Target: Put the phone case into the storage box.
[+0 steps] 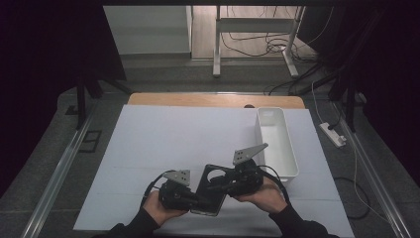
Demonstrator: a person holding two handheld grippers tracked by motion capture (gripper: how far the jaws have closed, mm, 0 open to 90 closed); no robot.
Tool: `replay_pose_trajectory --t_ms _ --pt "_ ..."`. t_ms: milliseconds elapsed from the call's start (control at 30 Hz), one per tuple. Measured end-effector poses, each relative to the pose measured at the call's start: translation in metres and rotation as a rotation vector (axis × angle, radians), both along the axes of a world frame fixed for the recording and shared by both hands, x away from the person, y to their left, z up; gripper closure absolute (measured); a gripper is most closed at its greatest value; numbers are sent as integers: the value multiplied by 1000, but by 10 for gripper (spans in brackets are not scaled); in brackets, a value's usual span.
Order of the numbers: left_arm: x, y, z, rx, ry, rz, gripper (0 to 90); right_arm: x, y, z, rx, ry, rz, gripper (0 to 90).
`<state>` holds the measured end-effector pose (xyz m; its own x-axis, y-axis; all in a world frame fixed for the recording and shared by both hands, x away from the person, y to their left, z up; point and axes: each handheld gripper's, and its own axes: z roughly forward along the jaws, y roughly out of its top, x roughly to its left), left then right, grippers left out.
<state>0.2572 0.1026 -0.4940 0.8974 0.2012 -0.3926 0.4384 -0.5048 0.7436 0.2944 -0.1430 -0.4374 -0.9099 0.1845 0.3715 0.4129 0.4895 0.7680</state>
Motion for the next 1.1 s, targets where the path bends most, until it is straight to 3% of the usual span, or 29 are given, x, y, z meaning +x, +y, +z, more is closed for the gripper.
replay_pose_trajectory --t_ms 100,200,400,467,600,667,833,933,1100 --pt "1 2 0 7 -4 32 846 3 -4 3 -14 -11 -81 416" --pt "3 8 1 4 -6 89 846 5 -6 5 -23 -8 -118 342" --pt "4 14 3 5 -21 174 845 6 -10 9 -51 -57 -192 149" --pt "4 15 3 22 -22 201 844 6 -11 10 -56 -66 -209 96" --pt "2 13 4 77 -56 271 844 7 -14 12 -84 -136 -261 10" --pt "1 12 6 98 -76 299 844 7 -16 13 -103 -170 -272 5" --pt "-1 11 8 127 -99 347 844 8 -19 14 -109 -191 -288 0" --pt "-2 11 7 130 -94 342 844 9 -19 14 -127 -208 -298 0" --pt "-2 8 7 129 -86 320 844 10 -21 14 -121 -184 -311 0"
